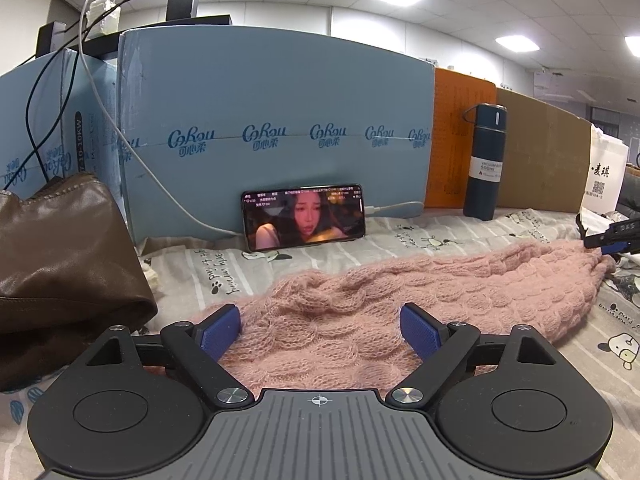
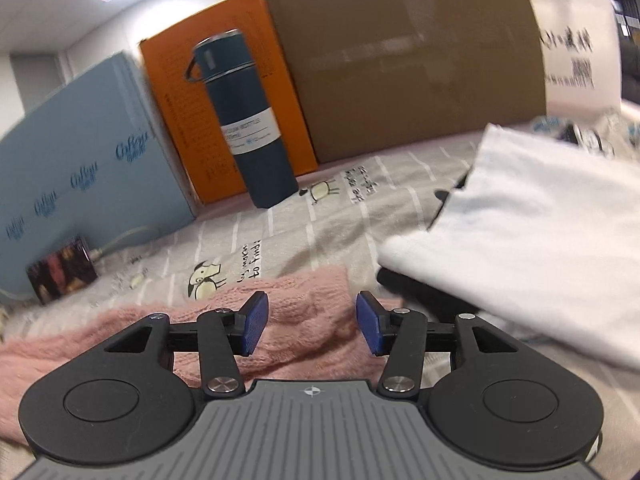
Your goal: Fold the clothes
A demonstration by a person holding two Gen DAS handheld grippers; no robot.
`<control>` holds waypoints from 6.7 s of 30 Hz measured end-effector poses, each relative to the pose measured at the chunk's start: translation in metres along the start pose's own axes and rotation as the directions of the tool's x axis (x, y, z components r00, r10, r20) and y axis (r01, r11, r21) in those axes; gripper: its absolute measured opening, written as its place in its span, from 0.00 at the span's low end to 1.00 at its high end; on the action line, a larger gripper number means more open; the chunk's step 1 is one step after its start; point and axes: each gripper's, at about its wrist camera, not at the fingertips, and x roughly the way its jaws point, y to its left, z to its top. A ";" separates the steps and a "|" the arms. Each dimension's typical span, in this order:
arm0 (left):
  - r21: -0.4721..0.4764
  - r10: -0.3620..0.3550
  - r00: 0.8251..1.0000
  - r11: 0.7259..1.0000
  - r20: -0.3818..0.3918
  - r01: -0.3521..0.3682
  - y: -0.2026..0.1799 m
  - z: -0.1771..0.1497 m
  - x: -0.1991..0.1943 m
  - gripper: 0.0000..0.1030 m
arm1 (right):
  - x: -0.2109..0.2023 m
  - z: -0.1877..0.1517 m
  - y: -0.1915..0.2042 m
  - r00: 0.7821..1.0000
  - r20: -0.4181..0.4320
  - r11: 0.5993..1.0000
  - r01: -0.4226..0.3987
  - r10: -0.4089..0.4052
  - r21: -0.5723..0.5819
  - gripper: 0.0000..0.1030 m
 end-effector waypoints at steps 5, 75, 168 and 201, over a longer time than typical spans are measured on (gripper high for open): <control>-0.005 -0.004 1.000 1.000 0.001 0.004 0.001 0.000 0.000 0.87 | 0.002 -0.006 0.022 0.996 0.048 0.986 0.079 -0.072 -0.146 0.14; -0.019 -0.042 0.998 0.999 0.051 0.043 0.004 0.001 -0.013 0.88 | -0.067 -0.037 0.015 0.993 -0.030 0.932 -0.100 0.117 0.348 0.84; -0.075 -0.058 0.995 0.995 0.078 0.064 0.011 0.003 -0.021 0.94 | -0.073 -0.087 0.143 0.970 0.019 0.970 -0.243 0.243 -0.001 0.96; -0.146 0.022 0.996 0.989 -0.085 -0.034 0.021 -0.004 -0.001 0.98 | -0.102 -0.084 0.099 0.968 0.240 0.982 -0.114 0.076 0.149 0.27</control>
